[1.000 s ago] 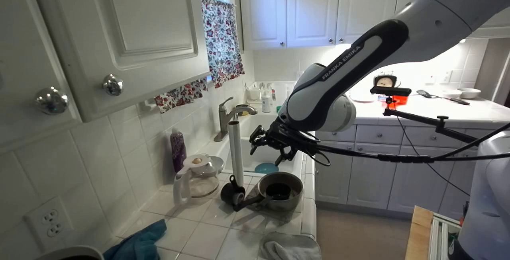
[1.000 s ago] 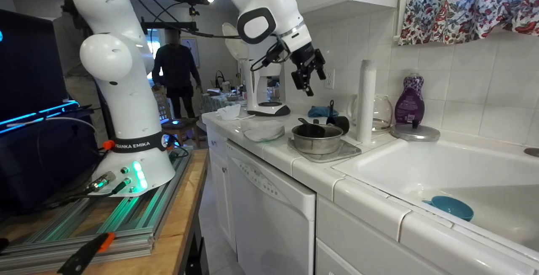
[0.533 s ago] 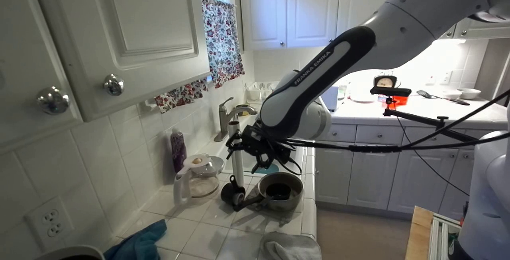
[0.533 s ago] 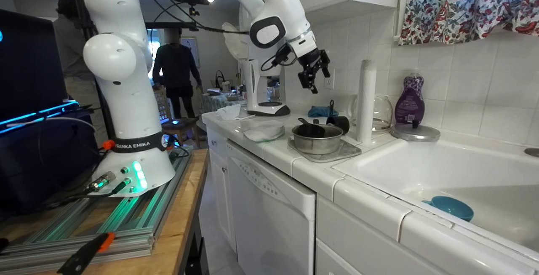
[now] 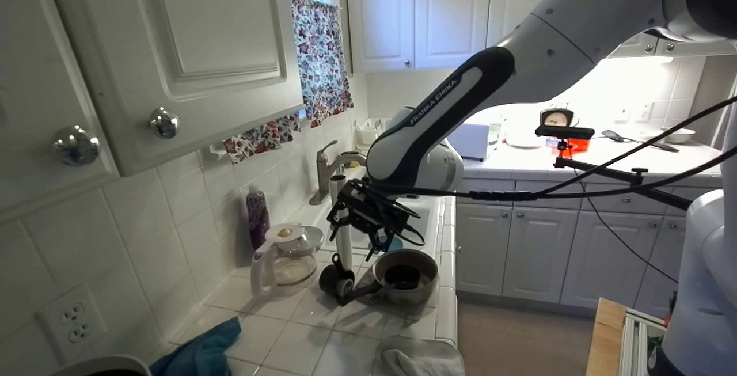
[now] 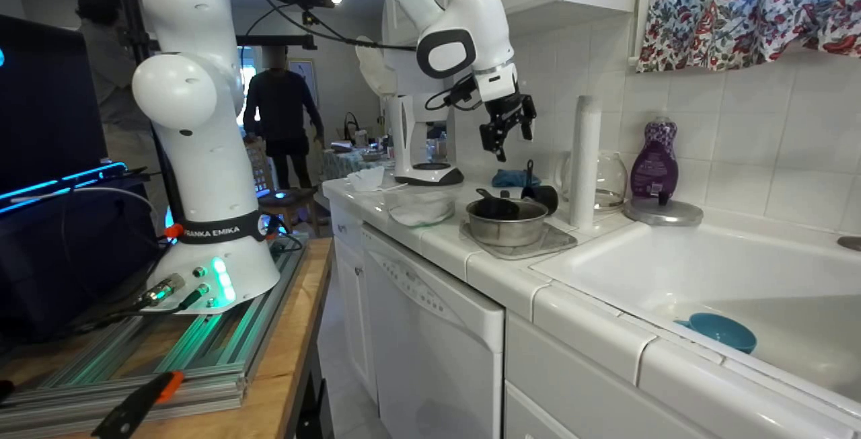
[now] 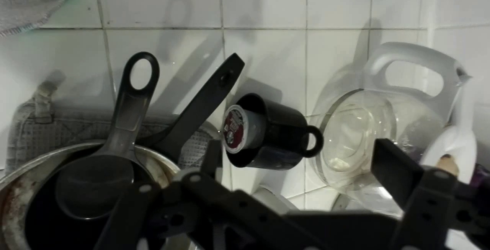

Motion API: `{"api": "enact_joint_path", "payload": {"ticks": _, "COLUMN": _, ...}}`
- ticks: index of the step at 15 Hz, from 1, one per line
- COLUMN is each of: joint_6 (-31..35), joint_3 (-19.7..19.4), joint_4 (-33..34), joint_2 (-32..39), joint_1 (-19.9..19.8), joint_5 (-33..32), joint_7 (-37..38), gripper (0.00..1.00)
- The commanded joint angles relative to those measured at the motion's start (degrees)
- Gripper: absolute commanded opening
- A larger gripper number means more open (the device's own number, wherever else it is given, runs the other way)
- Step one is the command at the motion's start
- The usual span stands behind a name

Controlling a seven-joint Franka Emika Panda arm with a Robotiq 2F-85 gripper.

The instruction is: Pick up the scoop, put it upright, move the pot and the bag to the left

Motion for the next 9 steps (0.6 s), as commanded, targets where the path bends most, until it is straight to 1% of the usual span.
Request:
{"api": "enact_joint_path", "payload": {"ticks": 1, "joint_6": -4.9, "joint_3": -1.2, "joint_4": 2.5, "joint_2": 1.1, "joint_1": -0.5, "joint_5": -7.2, "joint_7": 9.3, "gripper": 1.0}}
{"api": "enact_joint_path", "payload": {"ticks": 5, "joint_6": -10.5, "joint_3": -0.8, "joint_4": 7.3, "joint_2": 2.1, "joint_1": -1.1, "joint_5": -8.3, "joint_7": 12.4, "gripper": 1.0}}
{"api": "enact_joint_path", "payload": {"ticks": 9, "joint_6": -15.8, "joint_3": -0.8, "joint_4": 11.8, "joint_2": 4.5, "joint_1": -1.7, "joint_5": -6.8, "joint_7": 12.4, "gripper": 1.0}}
